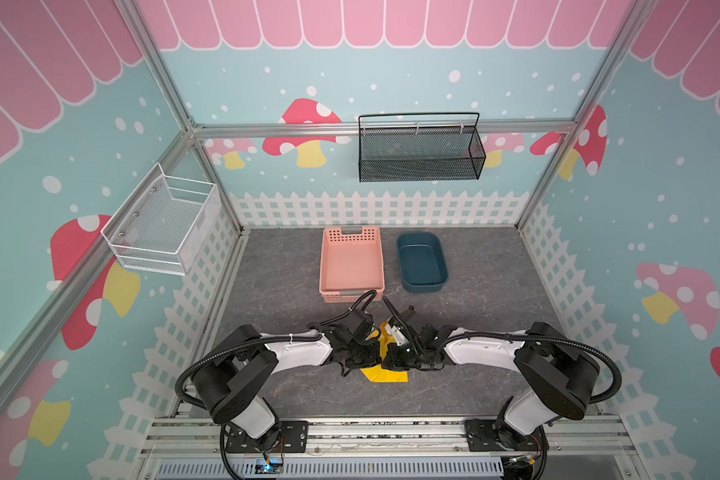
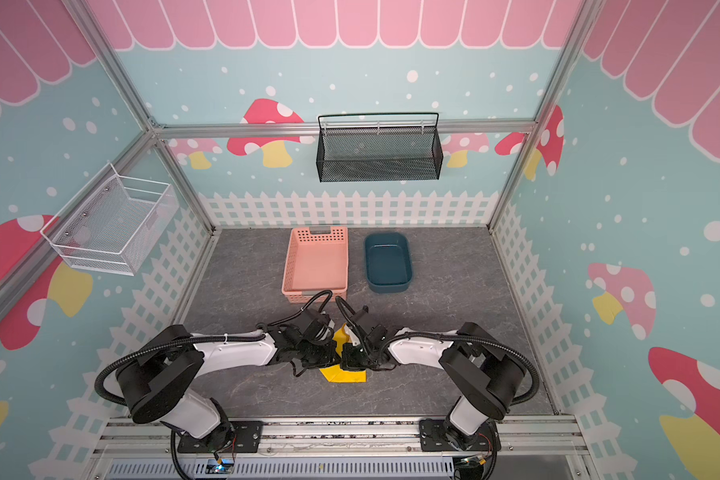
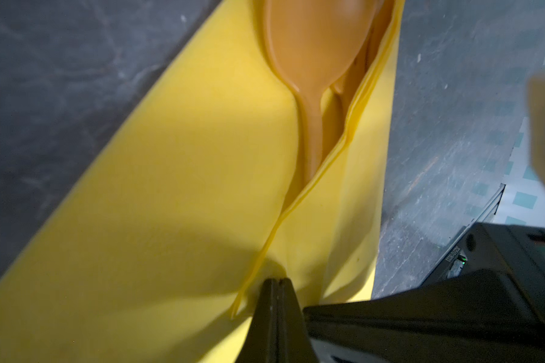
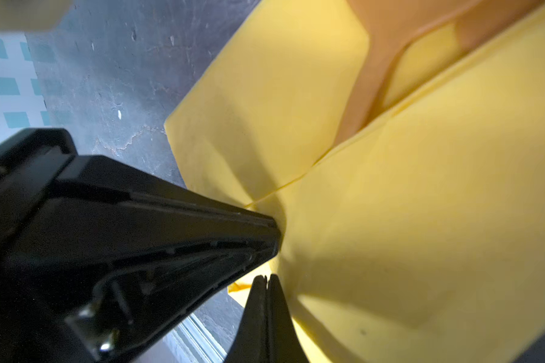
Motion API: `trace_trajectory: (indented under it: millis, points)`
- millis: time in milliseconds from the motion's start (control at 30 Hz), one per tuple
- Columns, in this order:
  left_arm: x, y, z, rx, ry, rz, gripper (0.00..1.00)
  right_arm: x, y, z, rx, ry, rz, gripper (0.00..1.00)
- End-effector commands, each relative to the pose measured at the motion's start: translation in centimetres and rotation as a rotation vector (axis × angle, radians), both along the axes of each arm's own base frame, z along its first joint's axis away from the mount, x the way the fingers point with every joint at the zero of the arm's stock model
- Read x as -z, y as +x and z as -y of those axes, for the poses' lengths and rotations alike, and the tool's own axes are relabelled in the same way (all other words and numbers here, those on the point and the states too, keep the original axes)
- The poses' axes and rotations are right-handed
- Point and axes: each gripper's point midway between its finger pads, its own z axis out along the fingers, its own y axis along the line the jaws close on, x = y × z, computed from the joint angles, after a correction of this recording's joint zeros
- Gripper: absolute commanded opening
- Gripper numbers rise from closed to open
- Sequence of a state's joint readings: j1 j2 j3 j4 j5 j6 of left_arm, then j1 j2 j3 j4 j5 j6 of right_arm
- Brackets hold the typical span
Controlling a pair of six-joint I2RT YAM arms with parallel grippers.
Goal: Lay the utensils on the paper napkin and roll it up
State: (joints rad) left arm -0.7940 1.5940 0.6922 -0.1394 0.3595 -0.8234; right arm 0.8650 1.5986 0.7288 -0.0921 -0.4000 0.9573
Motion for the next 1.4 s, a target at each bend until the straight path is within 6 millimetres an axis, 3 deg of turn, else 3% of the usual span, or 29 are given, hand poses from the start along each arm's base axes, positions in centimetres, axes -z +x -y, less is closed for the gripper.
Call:
trace_trajectory:
  millis: [0, 467, 633, 800, 967, 1133, 1367]
  points:
    - [1.6, -0.7, -1.6, -0.024, 0.062, -0.037, 0.00, 0.9, 0.0, 0.4, -0.003, -0.047, -0.003, 0.00]
    - [1.4, -0.6, -1.6, -0.025, 0.065, -0.029, 0.00, 3.1, -0.5, 1.3, -0.011, -0.110, -0.032, 0.00]
    - [-0.1, 0.4, -1.9, -0.033, 0.076, 0.017, 0.00, 3.3, -0.5, 1.3, -0.011, -0.112, -0.035, 0.00]
    - [-2.7, 1.4, -3.6, -0.081, 0.095, 0.069, 0.02, 3.4, -0.6, 1.3, -0.011, -0.114, -0.037, 0.00]
    - [-3.7, 0.6, -5.9, -0.137, 0.084, 0.050, 0.06, 3.6, -0.7, 1.4, -0.010, -0.114, -0.043, 0.00]
    - [-3.0, -0.7, -7.4, -0.200, 0.016, -0.016, 0.16, 3.4, -0.6, 1.3, -0.004, -0.105, -0.041, 0.00]
    - [-0.7, -1.2, -7.4, -0.259, -0.086, -0.108, 0.28, 3.3, -0.5, 1.2, -0.003, -0.100, -0.039, 0.00]
